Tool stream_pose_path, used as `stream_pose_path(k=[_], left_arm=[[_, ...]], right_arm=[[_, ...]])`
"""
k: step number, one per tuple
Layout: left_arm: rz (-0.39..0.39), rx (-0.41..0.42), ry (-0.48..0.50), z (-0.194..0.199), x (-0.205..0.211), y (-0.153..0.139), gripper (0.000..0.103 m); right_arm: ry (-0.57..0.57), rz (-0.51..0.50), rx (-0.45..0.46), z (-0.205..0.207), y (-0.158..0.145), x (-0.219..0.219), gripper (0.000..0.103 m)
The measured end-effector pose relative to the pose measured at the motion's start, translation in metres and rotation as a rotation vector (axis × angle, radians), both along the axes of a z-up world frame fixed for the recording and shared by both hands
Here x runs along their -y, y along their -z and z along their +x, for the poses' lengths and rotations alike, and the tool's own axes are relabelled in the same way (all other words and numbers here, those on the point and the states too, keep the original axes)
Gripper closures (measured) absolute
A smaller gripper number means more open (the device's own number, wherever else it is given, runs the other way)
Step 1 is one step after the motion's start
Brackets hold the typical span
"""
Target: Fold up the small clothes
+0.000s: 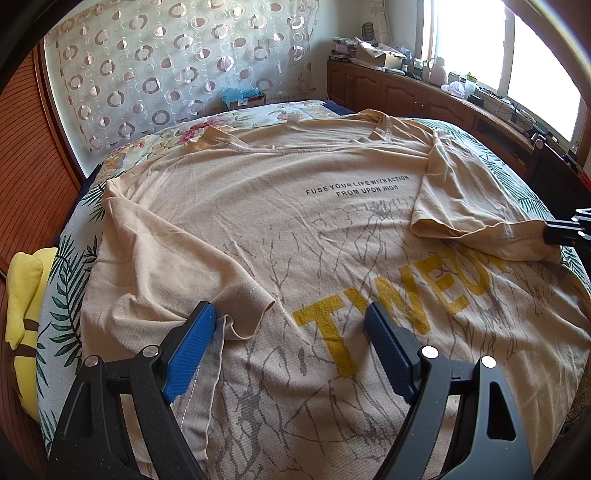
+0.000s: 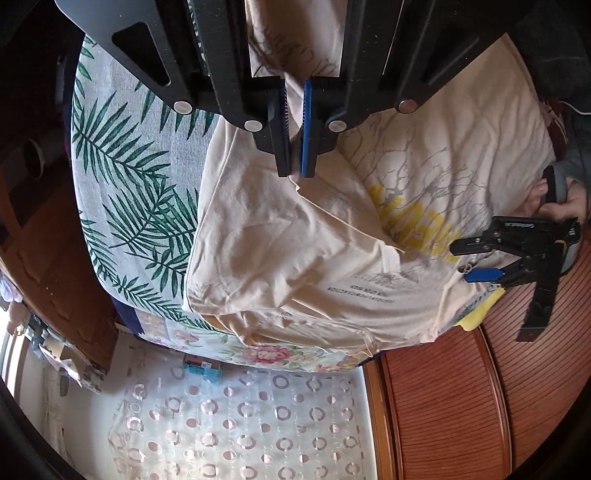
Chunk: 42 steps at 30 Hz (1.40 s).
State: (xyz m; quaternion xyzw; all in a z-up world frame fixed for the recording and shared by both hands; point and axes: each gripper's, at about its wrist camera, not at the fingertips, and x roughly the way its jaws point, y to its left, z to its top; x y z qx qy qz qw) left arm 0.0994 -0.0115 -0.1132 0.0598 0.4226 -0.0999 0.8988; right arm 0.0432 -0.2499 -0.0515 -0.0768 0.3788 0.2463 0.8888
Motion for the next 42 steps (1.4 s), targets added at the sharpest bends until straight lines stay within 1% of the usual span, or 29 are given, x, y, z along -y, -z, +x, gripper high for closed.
stream_pose_path(k=[6, 11, 14, 17, 19, 23, 25, 26, 27, 29, 30, 32, 35, 39, 42], left_arm=[[0.0, 0.0, 0.0, 0.0, 0.0, 0.0, 0.02], [0.0, 0.0, 0.0, 0.0, 0.0, 0.0, 0.02], [-0.002, -0.001, 0.0, 0.0, 0.0, 0.0, 0.02], [0.001, 0.0, 0.0, 0.0, 0.0, 0.0, 0.02], [-0.005, 0.002, 0.001, -0.001, -0.001, -0.001, 0.019], [-0.053, 0.028, 0.001, -0.005, -0.006, -0.01, 0.019], [-0.063, 0.054, -0.011, -0.007, -0.012, -0.02, 0.019], [-0.072, 0.063, -0.015, -0.007, -0.015, -0.025, 0.019], [-0.086, 0.072, -0.022, -0.006, -0.021, -0.031, 0.019], [-0.11, 0.086, -0.036, -0.002, -0.034, -0.04, 0.019], [-0.111, 0.096, -0.044, 0.001, -0.042, -0.044, 0.019], [-0.089, 0.105, -0.067, 0.01, -0.053, -0.048, 0.019], [-0.057, 0.108, -0.096, 0.026, -0.072, -0.048, 0.019], [-0.046, 0.115, -0.125, 0.045, -0.095, -0.047, 0.019], [-0.05, 0.101, -0.145, 0.06, -0.111, -0.043, 0.019]], right_arm=[[-0.041, 0.053, -0.016, -0.027, -0.004, 0.0, 0.098], [-0.042, 0.019, -0.035, -0.042, 0.005, 0.001, 0.098], [-0.031, -0.002, -0.023, -0.047, 0.003, 0.0, 0.098], [-0.017, -0.001, 0.005, -0.047, -0.005, 0.003, 0.095], [-0.009, 0.002, 0.018, -0.044, -0.013, 0.001, 0.095], [0.007, -0.007, 0.053, -0.038, -0.021, 0.0, 0.095], [0.016, -0.017, 0.068, -0.03, -0.024, 0.001, 0.091], [0.021, -0.024, 0.075, -0.025, -0.025, 0.0, 0.081], [0.023, -0.032, 0.081, -0.019, -0.026, -0.001, 0.067], [0.036, -0.048, 0.097, -0.004, -0.026, -0.003, 0.054], [0.042, -0.054, 0.1, 0.002, -0.026, -0.004, 0.051], [0.056, -0.06, 0.095, 0.02, -0.022, -0.004, 0.05], [0.086, -0.073, 0.077, 0.05, -0.012, -0.005, 0.05], [0.127, -0.087, 0.053, 0.077, 0.0, -0.005, 0.05], [0.151, -0.09, 0.034, 0.095, 0.006, -0.003, 0.05]])
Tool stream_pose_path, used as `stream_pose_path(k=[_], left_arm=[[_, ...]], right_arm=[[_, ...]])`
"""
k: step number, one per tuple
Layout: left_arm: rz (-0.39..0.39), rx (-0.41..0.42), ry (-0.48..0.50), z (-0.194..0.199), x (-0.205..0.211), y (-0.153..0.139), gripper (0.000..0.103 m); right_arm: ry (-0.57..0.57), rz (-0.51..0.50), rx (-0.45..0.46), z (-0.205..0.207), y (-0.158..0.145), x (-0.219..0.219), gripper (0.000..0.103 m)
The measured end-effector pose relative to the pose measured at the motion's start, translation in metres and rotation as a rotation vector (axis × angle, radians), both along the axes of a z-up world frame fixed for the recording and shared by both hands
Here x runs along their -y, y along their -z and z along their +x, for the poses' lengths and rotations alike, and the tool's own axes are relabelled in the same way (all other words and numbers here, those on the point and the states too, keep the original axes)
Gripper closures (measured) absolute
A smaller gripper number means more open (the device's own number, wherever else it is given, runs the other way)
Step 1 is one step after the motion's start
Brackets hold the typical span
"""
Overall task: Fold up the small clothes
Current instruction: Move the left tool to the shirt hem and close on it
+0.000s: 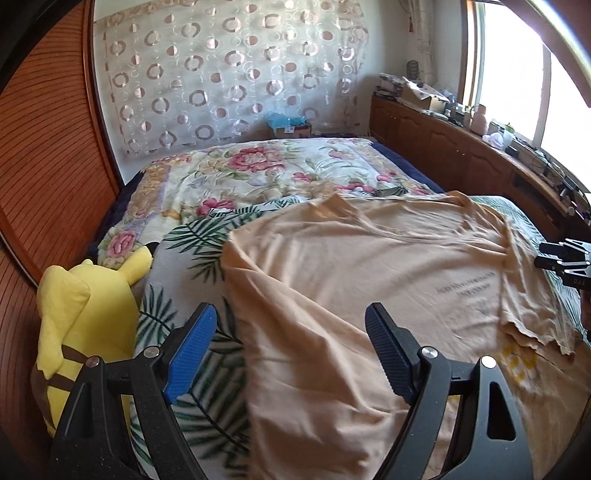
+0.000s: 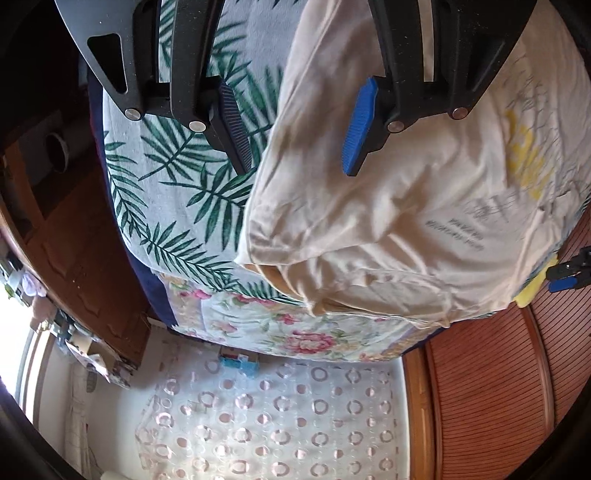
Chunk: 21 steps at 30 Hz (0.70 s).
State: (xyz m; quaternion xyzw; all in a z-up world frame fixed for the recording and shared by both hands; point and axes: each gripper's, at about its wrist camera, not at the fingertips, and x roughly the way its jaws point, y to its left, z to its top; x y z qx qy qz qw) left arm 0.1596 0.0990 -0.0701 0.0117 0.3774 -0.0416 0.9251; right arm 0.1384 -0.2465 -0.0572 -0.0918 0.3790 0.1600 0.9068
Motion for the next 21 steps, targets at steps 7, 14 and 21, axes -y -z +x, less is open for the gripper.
stream_pose_path(k=[7, 14, 21], left_arm=[[-0.058, -0.054, -0.028, 0.036, -0.03, 0.018, 0.019], [-0.05, -0.098, -0.062, 0.062, -0.046, 0.035, 0.019], [-0.052, -0.124, -0.065, 0.081, -0.055, 0.045, 0.019]], right_arm=[[0.016, -0.004, -0.025, 0.033, 0.001, -0.005, 0.05], [0.031, 0.036, -0.03, 0.041, 0.006, -0.009, 0.048], [0.044, 0.03, -0.027, 0.041, 0.009, -0.006, 0.041]])
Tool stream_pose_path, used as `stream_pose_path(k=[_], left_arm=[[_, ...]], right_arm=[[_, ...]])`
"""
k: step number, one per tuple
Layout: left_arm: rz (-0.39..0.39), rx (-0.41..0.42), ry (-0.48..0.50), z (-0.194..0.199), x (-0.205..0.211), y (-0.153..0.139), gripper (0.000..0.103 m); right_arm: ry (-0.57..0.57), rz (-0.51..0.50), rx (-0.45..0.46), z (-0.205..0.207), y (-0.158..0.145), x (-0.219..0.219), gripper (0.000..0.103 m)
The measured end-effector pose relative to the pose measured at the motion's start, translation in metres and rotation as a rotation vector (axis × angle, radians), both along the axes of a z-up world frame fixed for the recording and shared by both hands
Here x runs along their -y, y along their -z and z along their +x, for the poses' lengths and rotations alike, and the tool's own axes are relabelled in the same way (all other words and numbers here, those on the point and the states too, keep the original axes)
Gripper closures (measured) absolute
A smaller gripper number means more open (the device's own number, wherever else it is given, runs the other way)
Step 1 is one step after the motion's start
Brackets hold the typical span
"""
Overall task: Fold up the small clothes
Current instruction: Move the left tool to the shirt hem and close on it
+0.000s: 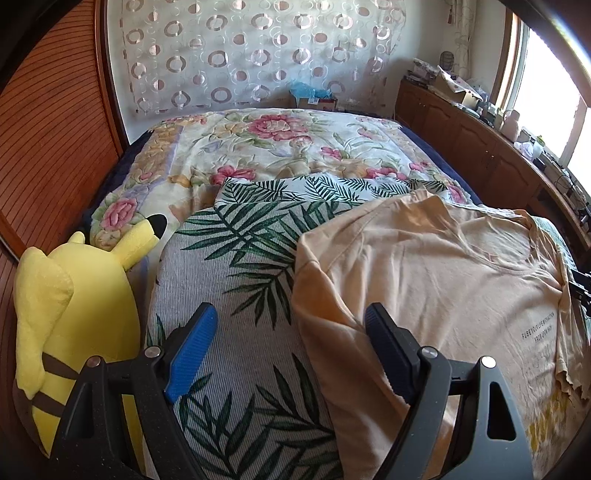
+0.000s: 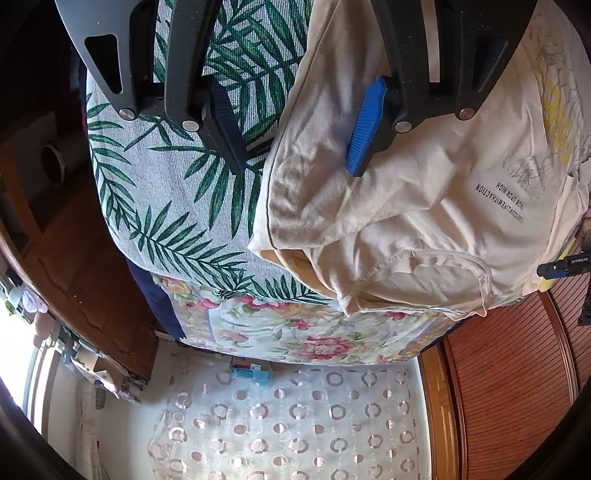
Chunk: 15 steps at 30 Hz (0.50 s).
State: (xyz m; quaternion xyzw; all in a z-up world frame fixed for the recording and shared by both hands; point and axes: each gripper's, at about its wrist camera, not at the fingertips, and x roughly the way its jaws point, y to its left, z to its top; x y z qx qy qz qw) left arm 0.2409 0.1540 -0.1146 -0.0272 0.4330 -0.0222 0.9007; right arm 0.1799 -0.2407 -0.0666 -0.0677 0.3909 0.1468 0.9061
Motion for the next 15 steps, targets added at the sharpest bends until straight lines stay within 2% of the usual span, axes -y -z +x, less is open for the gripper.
stream_pose_path(k=[6, 15], left_arm=[[0.049, 0.001, 0.0, 0.005, 0.006, 0.004, 0.019], [0.044, 0.0, -0.003, 0.005, 0.006, 0.004, 0.019]], right_arm=[[0.021, -0.009, -0.007, 0.003, 0.0, 0.001, 0.032], [0.025, 0.023, -0.016, 0.012, -0.003, 0.007, 0.031]])
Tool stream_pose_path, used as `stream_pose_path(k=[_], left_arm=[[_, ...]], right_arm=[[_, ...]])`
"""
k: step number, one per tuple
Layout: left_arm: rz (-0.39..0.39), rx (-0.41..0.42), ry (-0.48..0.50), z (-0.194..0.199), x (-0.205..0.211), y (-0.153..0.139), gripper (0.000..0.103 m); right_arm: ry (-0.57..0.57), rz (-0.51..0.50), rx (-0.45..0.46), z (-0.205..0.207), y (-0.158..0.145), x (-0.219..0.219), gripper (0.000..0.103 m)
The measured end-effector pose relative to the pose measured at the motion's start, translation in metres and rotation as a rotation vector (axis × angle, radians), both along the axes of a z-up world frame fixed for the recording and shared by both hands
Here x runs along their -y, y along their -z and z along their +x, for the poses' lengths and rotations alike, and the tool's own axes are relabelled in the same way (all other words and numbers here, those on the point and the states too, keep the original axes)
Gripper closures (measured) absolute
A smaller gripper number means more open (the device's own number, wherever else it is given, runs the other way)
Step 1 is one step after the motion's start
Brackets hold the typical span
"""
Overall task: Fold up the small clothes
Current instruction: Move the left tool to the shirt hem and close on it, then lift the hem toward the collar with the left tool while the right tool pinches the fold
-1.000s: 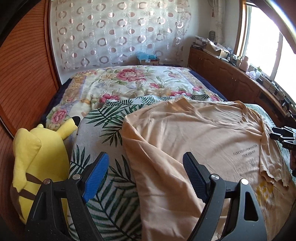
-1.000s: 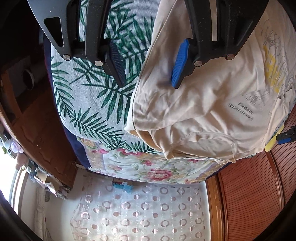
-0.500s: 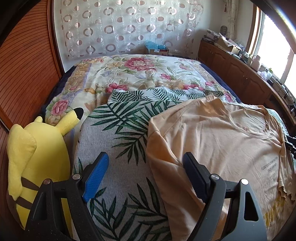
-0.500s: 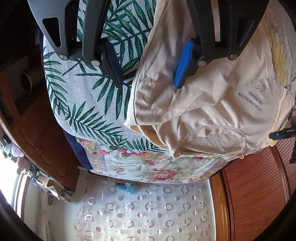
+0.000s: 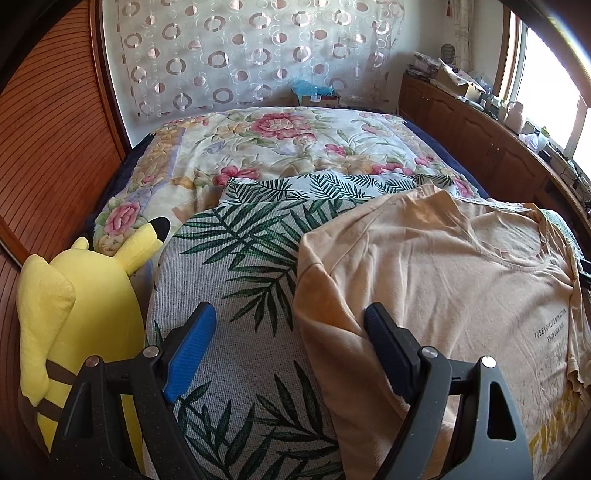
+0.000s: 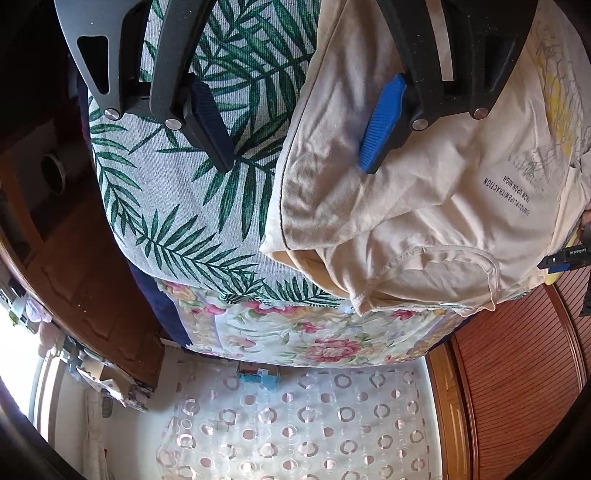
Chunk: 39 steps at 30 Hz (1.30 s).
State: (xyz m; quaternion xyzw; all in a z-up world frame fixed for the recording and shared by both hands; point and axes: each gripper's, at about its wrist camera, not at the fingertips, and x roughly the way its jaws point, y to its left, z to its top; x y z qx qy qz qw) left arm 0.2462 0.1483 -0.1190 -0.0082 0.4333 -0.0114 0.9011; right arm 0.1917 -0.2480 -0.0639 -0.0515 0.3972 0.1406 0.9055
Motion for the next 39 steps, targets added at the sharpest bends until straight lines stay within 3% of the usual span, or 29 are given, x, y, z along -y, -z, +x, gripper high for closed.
stream_pose_path(k=[8, 9, 13, 14, 15, 17, 18, 19, 20, 26, 31, 35, 39], left_arm=[[-0.021, 0.008, 0.036, 0.0, 0.006, -0.001, 0.027], [-0.022, 0.012, 0.051, 0.001, 0.009, -0.001, 0.031], [-0.042, 0.012, 0.061, 0.01, 0.01, -0.003, 0.032], [-0.039, 0.013, 0.067, 0.012, 0.01, -0.003, 0.032], [-0.04, 0.014, 0.072, 0.014, 0.01, -0.004, 0.032], [-0.032, 0.016, 0.089, 0.016, 0.013, -0.006, 0.05], [-0.033, 0.014, 0.104, 0.017, 0.015, -0.008, 0.07], [-0.059, 0.007, 0.129, 0.018, 0.016, -0.009, 0.091], [-0.084, -0.001, 0.144, 0.019, 0.016, -0.011, 0.097], [-0.096, 0.123, 0.155, -0.022, 0.034, -0.055, 0.098], [-0.081, 0.228, 0.177, -0.095, 0.045, -0.095, 0.099], [-0.066, 0.252, 0.186, -0.15, 0.048, -0.099, 0.099], [-0.085, 0.252, 0.168, -0.206, 0.046, -0.09, 0.099]], right_arm=[[-0.012, 0.009, -0.024, 0.04, -0.002, 0.008, 0.035], [-0.026, 0.006, -0.024, 0.043, -0.003, 0.005, 0.038], [-0.047, 0.0, 0.0, 0.055, -0.002, -0.004, 0.047], [-0.045, -0.009, 0.008, 0.056, -0.001, -0.004, 0.052], [-0.068, -0.01, 0.014, 0.057, -0.001, -0.008, 0.064], [-0.1, -0.002, 0.004, 0.055, 0.0, -0.012, 0.081], [-0.11, -0.008, 0.002, 0.053, 0.001, -0.011, 0.09], [-0.124, -0.019, 0.006, 0.052, -0.001, -0.014, 0.093], [-0.131, -0.021, 0.012, 0.053, -0.002, -0.013, 0.094], [-0.132, 0.033, 0.099, 0.036, -0.029, -0.005, 0.096], [-0.155, 0.088, 0.196, -0.026, -0.058, 0.012, 0.096], [-0.164, 0.121, 0.221, -0.08, -0.063, 0.031, 0.096], [-0.181, 0.126, 0.189, -0.132, -0.045, 0.051, 0.096]])
